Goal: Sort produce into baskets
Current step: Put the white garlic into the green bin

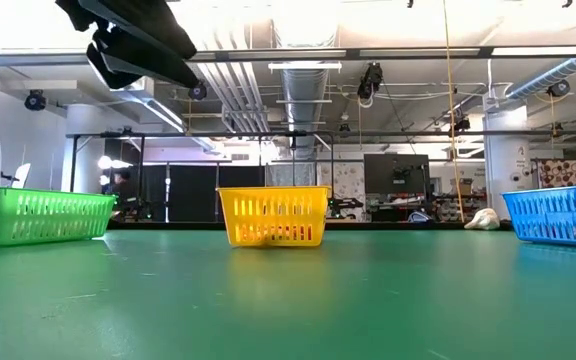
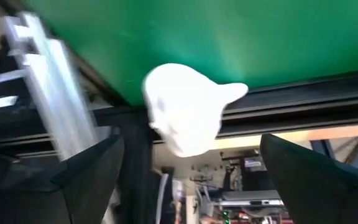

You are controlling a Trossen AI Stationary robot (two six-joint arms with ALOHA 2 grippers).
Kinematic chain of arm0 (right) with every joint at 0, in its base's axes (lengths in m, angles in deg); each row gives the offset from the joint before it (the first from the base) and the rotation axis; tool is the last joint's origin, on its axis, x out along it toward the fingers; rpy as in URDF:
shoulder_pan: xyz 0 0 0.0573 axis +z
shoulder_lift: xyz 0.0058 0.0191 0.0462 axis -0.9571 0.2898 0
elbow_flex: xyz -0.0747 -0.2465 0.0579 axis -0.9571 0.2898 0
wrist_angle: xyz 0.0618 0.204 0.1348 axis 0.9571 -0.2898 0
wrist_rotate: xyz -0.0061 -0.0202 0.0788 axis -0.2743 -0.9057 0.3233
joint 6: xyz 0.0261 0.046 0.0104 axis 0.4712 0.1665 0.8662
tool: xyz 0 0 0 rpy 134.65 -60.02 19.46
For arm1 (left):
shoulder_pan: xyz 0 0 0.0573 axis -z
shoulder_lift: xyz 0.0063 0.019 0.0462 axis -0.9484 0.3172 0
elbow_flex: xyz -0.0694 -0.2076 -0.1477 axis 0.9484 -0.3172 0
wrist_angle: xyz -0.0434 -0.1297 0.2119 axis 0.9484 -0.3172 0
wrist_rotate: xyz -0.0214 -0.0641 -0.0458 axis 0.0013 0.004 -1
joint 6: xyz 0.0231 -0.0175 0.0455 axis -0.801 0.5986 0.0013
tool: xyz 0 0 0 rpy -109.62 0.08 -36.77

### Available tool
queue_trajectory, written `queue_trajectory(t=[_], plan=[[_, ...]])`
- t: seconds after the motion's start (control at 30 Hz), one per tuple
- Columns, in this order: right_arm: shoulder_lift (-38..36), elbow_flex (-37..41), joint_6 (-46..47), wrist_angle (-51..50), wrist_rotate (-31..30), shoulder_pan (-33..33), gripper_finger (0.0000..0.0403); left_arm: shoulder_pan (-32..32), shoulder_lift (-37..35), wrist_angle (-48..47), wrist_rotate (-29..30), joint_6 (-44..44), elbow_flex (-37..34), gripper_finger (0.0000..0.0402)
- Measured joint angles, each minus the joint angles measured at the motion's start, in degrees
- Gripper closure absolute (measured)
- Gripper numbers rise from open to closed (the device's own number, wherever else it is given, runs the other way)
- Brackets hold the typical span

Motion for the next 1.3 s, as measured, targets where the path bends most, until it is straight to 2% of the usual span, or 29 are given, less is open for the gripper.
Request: queue_trajectory(t=[0.1, 0.17, 0.27, 0.4, 0.5, 0.63, 0.83, 0.93, 1.03, 1.13, 1.2, 1.3], plan=[[0.00, 2.14, -1.24, 0.76, 1.32, 0.03, 0.0028, 0.07, 0.04, -0.20, 0.01, 0.56, -0.02, 0.0267], [0.00, 3.91, -2.15, 3.00, 4.05, 0.48, 0.0028, 0.07, 0.04, -0.34, 0.03, 0.56, -0.02, 0.0274], [-0.02, 7.01, -2.68, 8.19, 4.97, 2.11, 0.0028, 0.07, 0.04, -0.50, 0.12, -0.02, -0.02, 0.0281], [0.02, 11.34, 3.60, 16.34, 5.17, 3.38, 0.0028, 0.07, 0.04, -0.53, 1.15, -0.75, -0.02, 0.0286], [0.04, 13.13, 6.85, 18.37, 5.41, 3.98, 0.0035, 0.07, 0.27, -0.53, 1.93, -0.75, -0.02, 0.0286], [0.04, 14.04, 7.15, 18.50, 5.87, 3.87, 0.0068, 0.05, 0.35, -0.51, 2.19, -0.95, -0.02, 0.0286], [0.08, 13.26, 7.53, 18.09, 7.39, 3.53, 0.0144, 0.16, 0.35, -0.50, 5.91, -0.96, -0.02, 0.0285], [0.11, 10.89, 9.16, 17.28, 8.07, 2.11, 0.0169, 0.78, 0.35, 0.28, 10.31, -0.99, 0.19, 0.0285], [0.11, 6.09, 8.35, 14.82, 7.77, -1.01, 0.0177, 1.21, 0.33, 1.52, 15.80, -1.72, 1.14, 0.0285], [0.07, -0.30, 4.30, 10.45, 3.31, -4.77, 0.0177, 1.19, 0.32, 2.09, 18.91, -4.47, 1.75, 0.0285], [0.07, -4.90, 0.76, 7.13, -3.57, -7.46, 0.0177, 1.16, 0.32, 2.13, 20.28, -6.45, 2.17, 0.0285], [0.07, -11.77, -4.96, 5.09, -17.05, -11.55, 0.0177, 1.17, 0.25, 0.93, 22.26, -7.60, 2.93, 0.0285]])
